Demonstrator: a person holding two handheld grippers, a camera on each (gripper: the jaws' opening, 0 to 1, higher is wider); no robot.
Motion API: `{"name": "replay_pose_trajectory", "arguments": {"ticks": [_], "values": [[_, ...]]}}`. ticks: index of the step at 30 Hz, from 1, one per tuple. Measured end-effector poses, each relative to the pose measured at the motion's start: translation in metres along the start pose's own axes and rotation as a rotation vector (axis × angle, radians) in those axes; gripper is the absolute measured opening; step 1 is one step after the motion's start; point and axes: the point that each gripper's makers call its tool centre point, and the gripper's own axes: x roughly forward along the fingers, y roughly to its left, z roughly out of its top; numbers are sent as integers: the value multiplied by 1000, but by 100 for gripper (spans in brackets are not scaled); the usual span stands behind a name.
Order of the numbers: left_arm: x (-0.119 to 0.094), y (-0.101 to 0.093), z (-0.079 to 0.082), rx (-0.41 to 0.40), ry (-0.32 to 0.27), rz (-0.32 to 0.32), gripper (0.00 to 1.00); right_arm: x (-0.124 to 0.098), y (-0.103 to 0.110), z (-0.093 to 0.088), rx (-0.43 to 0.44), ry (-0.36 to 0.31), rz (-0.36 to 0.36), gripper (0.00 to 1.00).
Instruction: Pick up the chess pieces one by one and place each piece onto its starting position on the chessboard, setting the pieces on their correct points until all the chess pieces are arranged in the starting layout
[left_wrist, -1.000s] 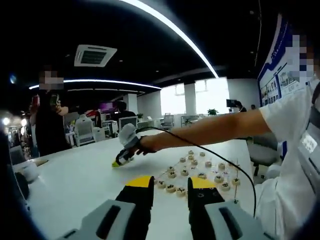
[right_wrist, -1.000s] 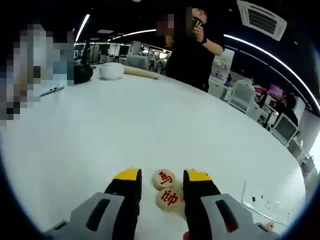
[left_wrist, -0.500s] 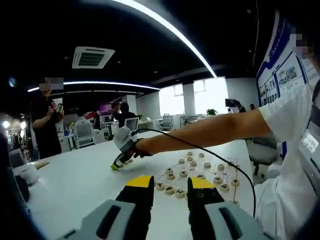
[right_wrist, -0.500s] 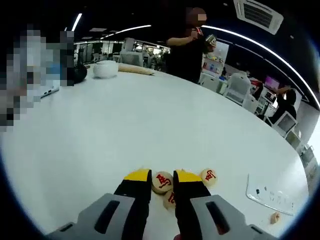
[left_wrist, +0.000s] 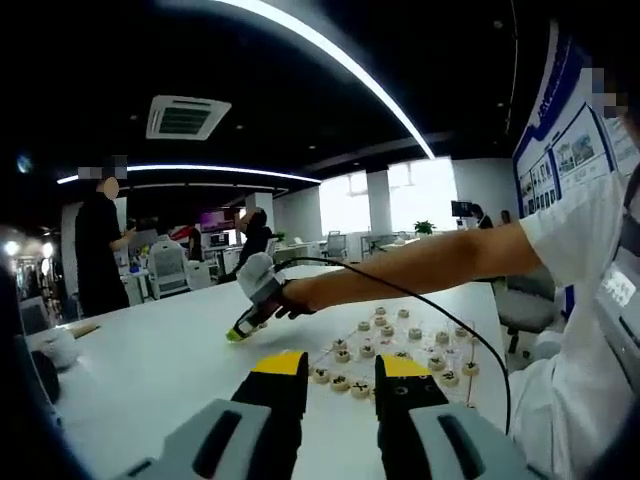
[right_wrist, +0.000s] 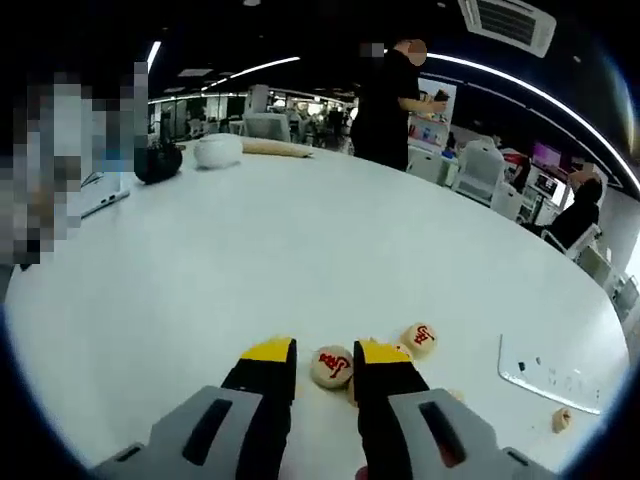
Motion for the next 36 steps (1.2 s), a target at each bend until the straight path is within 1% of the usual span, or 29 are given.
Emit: {"name": "replay_pose_trajectory", "arguments": {"ticks": [1,2,4,5,6,7,8,9,10,11,13,14,15,16,17,20,21,23,26,27,29,32,33,35,36], "values": [[0,2,0,-4,0,4,29,7,-9,2,32,-1,-15,28],[0,4,-1,-9,0,8,29,7,-12,3,43,-6,-16,29],[0,8,-2,-15,1,17,28,1,-8,4,30,-18,-21,32],[0,9,-2,-17,2,20,28,4,-13,3,19,-4,-22,33],[0,9,-1,-17,1,20,28,9,-10,-3,-10,36,17,34],[0,9,-1,-17,0,19,28,16,-11,-4,-57,48,35,35],[-1,9,0,-15,-2,17,28,20,-9,4,-135,1,54,36],[-1,9,1,-15,-4,16,28,18,-7,0,-140,21,55,37],[-1,9,1,-15,-5,15,28,21,-8,3,-145,16,54,36],[-1,8,1,-13,-5,14,28,12,-3,2,-136,-1,47,35],[0,8,1,-11,-3,11,28,11,-4,2,-137,-8,34,35],[1,7,1,-10,-2,10,28,10,-3,3,-144,-5,36,32],[1,7,1,-8,-1,8,28,10,1,2,-138,2,43,22],[1,7,1,-6,0,8,28,11,6,3,-154,1,52,20],[1,7,2,-5,0,10,28,10,6,4,-149,7,45,20],[0,14,4,-13,-9,31,28,10,8,5,-148,20,56,20],[0,16,5,-17,-13,38,28,9,9,1,-152,27,51,19],[-1,19,5,-22,-19,47,28,6,9,1,-154,36,50,19],[-2,21,5,-28,-20,58,28,-7,13,9,-134,15,60,19],[-1,20,6,-26,-19,58,28,-12,12,16,-109,4,64,19],[0,20,7,-25,-21,58,28,-30,13,20,-89,-2,68,19],[2,15,9,-22,-24,49,28,-59,11,18,-70,-3,66,19],[3,14,9,-19,-21,44,28,-60,1,21,-64,2,64,19],[4,10,8,-15,-16,33,28,-80,-6,18,-49,4,60,19],[5,9,8,-13,-13,29,28,-95,-8,14,-59,5,66,19]]}}
